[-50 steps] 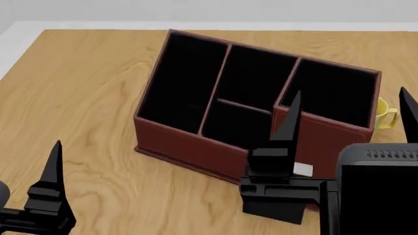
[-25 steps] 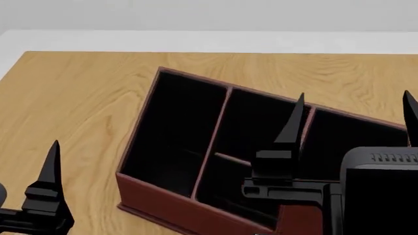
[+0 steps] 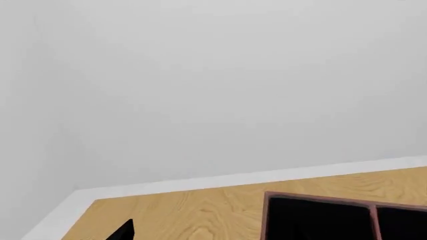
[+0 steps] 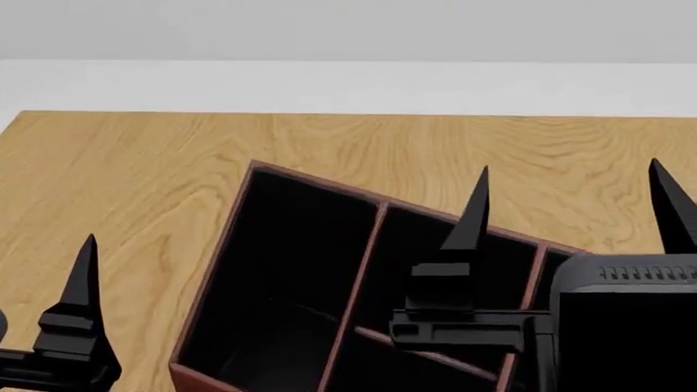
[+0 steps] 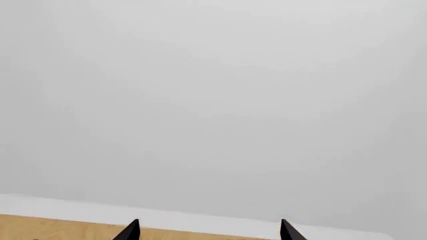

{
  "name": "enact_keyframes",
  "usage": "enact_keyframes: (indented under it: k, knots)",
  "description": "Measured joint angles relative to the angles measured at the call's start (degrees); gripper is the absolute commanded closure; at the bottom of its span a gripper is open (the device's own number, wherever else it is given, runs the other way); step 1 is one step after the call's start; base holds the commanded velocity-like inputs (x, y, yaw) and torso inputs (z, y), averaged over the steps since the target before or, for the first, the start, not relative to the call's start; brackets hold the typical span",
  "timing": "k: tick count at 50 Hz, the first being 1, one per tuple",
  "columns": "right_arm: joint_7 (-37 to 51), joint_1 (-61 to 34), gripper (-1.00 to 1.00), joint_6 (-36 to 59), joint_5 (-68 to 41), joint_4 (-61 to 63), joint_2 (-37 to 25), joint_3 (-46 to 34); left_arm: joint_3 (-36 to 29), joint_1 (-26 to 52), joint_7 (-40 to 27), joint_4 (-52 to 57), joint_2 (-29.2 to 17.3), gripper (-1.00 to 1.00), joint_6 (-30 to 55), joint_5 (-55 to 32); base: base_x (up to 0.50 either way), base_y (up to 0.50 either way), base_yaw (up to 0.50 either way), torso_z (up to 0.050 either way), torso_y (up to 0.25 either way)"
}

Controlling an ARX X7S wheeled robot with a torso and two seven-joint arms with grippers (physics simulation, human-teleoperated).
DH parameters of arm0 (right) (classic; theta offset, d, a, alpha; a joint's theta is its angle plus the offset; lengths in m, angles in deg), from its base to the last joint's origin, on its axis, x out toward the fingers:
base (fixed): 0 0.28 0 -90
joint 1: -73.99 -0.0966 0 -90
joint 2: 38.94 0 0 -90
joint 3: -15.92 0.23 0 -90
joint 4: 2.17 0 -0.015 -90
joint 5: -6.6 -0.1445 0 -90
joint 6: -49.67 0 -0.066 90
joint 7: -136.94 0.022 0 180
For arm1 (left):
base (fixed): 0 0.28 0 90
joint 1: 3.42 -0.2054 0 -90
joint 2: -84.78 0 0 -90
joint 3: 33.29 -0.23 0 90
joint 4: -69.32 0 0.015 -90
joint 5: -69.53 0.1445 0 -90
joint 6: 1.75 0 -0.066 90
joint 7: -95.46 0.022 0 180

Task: Pick up the book and place it in the front compartment of the caddy.

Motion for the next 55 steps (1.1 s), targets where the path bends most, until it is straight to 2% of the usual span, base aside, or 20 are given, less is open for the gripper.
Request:
enact_keyframes:
  k: [10, 23, 34, 44, 55]
  knots:
    - [5.3, -7.0, -1.00, 0.5, -12.9, 0.4, -3.8, -1.9, -0.4, -0.3, -0.1, -0.4, -0.8, -1.00, -1.1, 0.2, 0.00, 0.00, 0.00, 0.000, 0.000]
    - [14.8, -25.4, -1.00, -1.7, -40.0, 0.3, -10.1, -9.1, -1.7, -0.1, -0.1, -1.1, -1.2, -1.00, -2.3, 0.8, 0.00, 0.00, 0.00, 0.000, 0.000]
    - [18.6, -40.8, -1.00, -4.1, -59.2, -0.4, -12.9, -18.7, -2.3, 0.8, -0.6, -1.3, -1.4, -1.00, -2.4, 0.3, 0.00, 0.00, 0.00, 0.000, 0.000]
    - [19.3, -49.1, -1.00, -5.1, -69.8, 0.5, -13.6, -26.7, -2.9, 1.0, -0.9, -1.4, -1.6, -1.00, -2.9, 0.1, 0.00, 0.00, 0.00, 0.000, 0.000]
    - [19.3, -53.2, -1.00, -4.8, -76.1, 1.3, -13.5, -32.0, -3.4, 0.9, -1.1, -1.6, -2.0, -1.00, -3.6, 0.2, 0.00, 0.00, 0.00, 0.000, 0.000]
